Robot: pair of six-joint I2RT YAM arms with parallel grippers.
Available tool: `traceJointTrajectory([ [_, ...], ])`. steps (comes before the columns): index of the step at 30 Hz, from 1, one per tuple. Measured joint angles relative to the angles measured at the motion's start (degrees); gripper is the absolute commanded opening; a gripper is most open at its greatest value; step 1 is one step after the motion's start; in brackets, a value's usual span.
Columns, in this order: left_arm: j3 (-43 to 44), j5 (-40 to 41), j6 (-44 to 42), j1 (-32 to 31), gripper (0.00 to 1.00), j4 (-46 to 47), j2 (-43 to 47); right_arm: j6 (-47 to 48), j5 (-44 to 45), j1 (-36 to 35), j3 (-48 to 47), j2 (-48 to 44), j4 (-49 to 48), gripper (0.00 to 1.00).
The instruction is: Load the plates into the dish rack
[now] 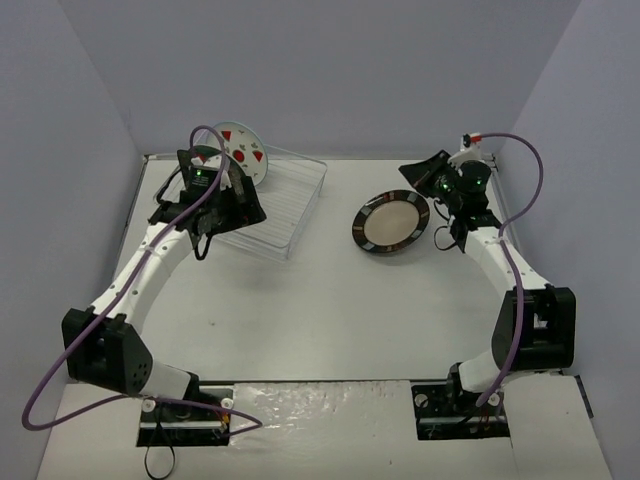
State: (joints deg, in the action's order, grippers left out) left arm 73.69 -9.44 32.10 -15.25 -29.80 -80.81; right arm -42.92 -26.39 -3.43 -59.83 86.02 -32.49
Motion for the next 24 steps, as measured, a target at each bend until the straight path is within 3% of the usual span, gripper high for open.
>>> traceJointTrajectory([
  [10, 4.0, -2.2, -0.2, -0.7, 0.97, 0.0, -4.6, 1.5, 2.1, 9.0, 8.8, -6.0, 5.8, 0.00],
  [24, 7.1, -3.7, -1.8, -3.8, 0.97, 1.0, -7.4, 4.2, 2.5, 11.1, 12.9, -8.6, 8.2, 0.00],
])
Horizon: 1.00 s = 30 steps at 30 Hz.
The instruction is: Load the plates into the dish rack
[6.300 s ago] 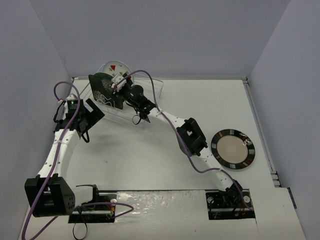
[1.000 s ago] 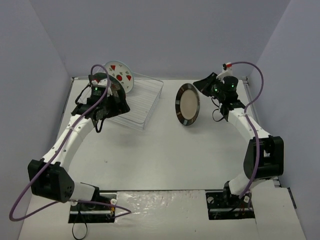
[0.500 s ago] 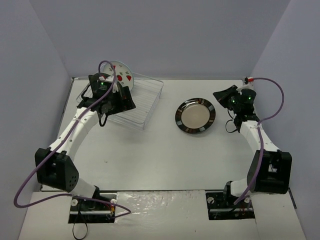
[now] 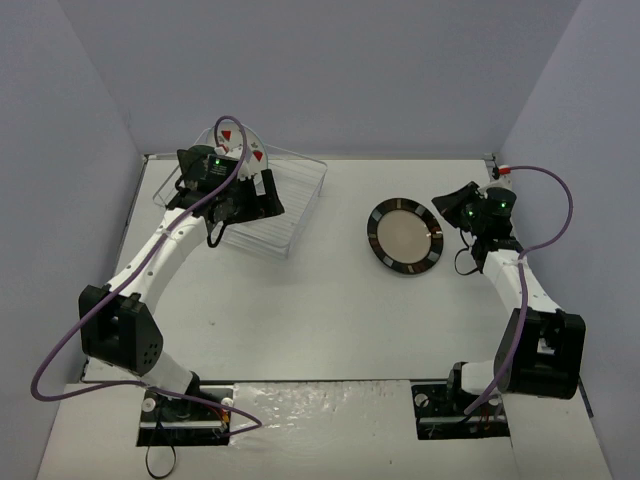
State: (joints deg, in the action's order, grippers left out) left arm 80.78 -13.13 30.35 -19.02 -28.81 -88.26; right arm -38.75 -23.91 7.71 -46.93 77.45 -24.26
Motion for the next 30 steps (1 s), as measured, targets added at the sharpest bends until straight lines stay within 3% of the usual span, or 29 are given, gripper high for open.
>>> traceJointTrajectory([
  [5, 2.4, 0.0, -1.3, -1.9, 0.97, 0.3, -2.0, 0.9, 0.1, 0.2, 1.9, 0.6, 0.0, 0.00],
  [11, 5.7, -0.2, -2.3, -4.1, 0.97, 0.4, -5.6, 3.3, 1.9, -2.8, 1.4, 9.5, -1.1, 0.00],
  [16, 9.3, -0.2, -3.2, -6.1, 0.97, 0.0, -9.5, 5.6, 4.4, -9.8, -2.2, 20.6, -0.6, 0.00],
  [21, 11.9, -0.2, -3.9, -8.1, 0.97, -0.8, -12.6, 7.2, 6.9, -12.4, -8.1, 29.6, 0.2, 0.00],
  [30, 19.1, 0.9, -6.4, -11.3, 0.97, -3.1, -19.7, 8.5, 13.5, -14.9, -14.4, 34.1, 0.7, 0.00],
])
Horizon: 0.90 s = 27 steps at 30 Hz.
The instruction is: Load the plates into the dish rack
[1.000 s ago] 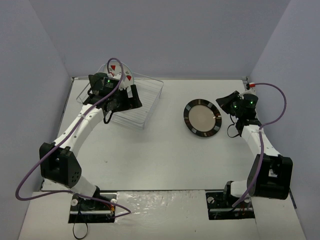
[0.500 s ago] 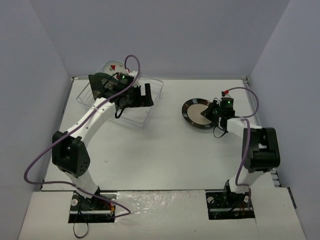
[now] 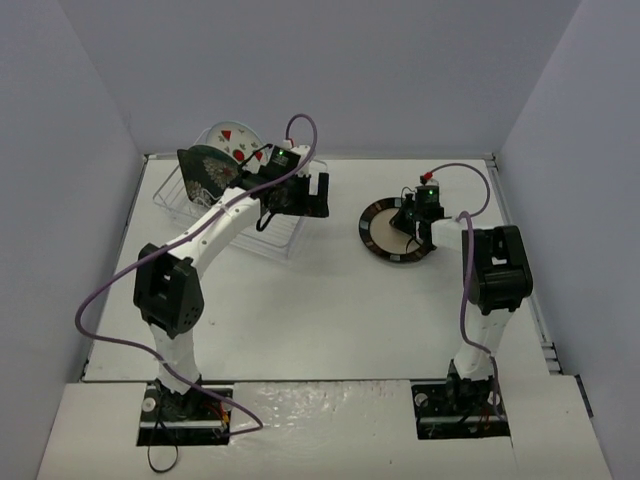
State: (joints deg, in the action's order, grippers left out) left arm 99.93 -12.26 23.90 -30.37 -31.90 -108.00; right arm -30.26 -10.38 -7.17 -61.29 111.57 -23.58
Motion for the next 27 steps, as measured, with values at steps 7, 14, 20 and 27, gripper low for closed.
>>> traceJointTrajectory([
  [7, 4.7, 0.3, -1.7, -1.0, 0.97, -1.7, -4.0, 0.0, 2.1, -0.2, 0.0, 0.0, 0.2, 0.00],
  [14, 8.3, 0.0, -3.0, -2.6, 0.97, -2.6, -7.4, 0.3, 2.9, -0.4, -0.1, -0.2, 0.6, 0.17],
  [20, 14.9, -1.9, -4.1, -4.4, 0.97, -3.4, -12.7, 1.5, 3.6, 0.1, -0.2, -4.6, 4.9, 0.99],
  [27, 24.5, -4.5, -4.5, -5.6, 0.97, -4.7, -21.5, 0.8, 0.2, 9.7, 5.8, -20.0, 5.1, 1.00],
])
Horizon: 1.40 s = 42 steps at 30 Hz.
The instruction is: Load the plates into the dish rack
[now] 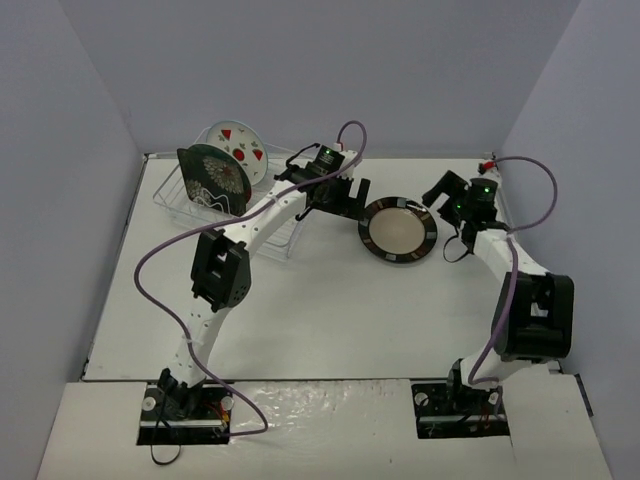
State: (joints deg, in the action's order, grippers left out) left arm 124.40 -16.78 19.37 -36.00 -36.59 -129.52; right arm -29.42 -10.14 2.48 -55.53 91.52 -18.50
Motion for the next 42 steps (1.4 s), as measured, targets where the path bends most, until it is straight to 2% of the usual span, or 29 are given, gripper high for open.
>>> traceJointTrajectory([
  [5, 1.5, -2.7, -0.1, -0.3, 0.97, 0.0, -4.2, -0.2, -2.6, 8.9, 8.1, -7.4, 0.3, 1.00],
  [11, 2.9, -6.1, -0.3, -0.5, 0.97, 0.1, -7.7, -2.1, -11.0, 14.6, 17.4, -7.4, -1.1, 1.00],
  [15, 4.8, -7.7, -0.3, -0.8, 0.97, 0.8, -9.9, -2.8, -18.4, 14.9, 19.2, -6.1, -3.5, 1.00],
  [20, 7.0, -8.7, -0.6, -0.9, 0.97, 1.0, -12.6, -5.4, -25.4, 14.8, 19.6, -1.7, -11.1, 1.00],
  [28, 8.7, -9.3, -1.3, -0.9, 0.97, 1.6, -15.8, -10.4, -31.4, 14.7, 19.6, 6.8, -21.9, 1.00],
  [35, 11.9, -9.7, -1.4, -0.9, 0.97, 3.1, -18.2, -14.2, -35.9, 13.0, 15.9, 14.9, -32.2, 0.99],
  [39, 12.9, -9.8, -1.4, -0.9, 0.97, 3.2, -18.9, -15.6, -37.9, 11.8, 13.1, 18.8, -35.3, 0.95],
  [42, 14.0, -9.8, -1.3, -0.9, 0.97, 3.5, -19.6, -16.4, -38.8, 11.7, 12.3, 20.2, -36.8, 0.82],
])
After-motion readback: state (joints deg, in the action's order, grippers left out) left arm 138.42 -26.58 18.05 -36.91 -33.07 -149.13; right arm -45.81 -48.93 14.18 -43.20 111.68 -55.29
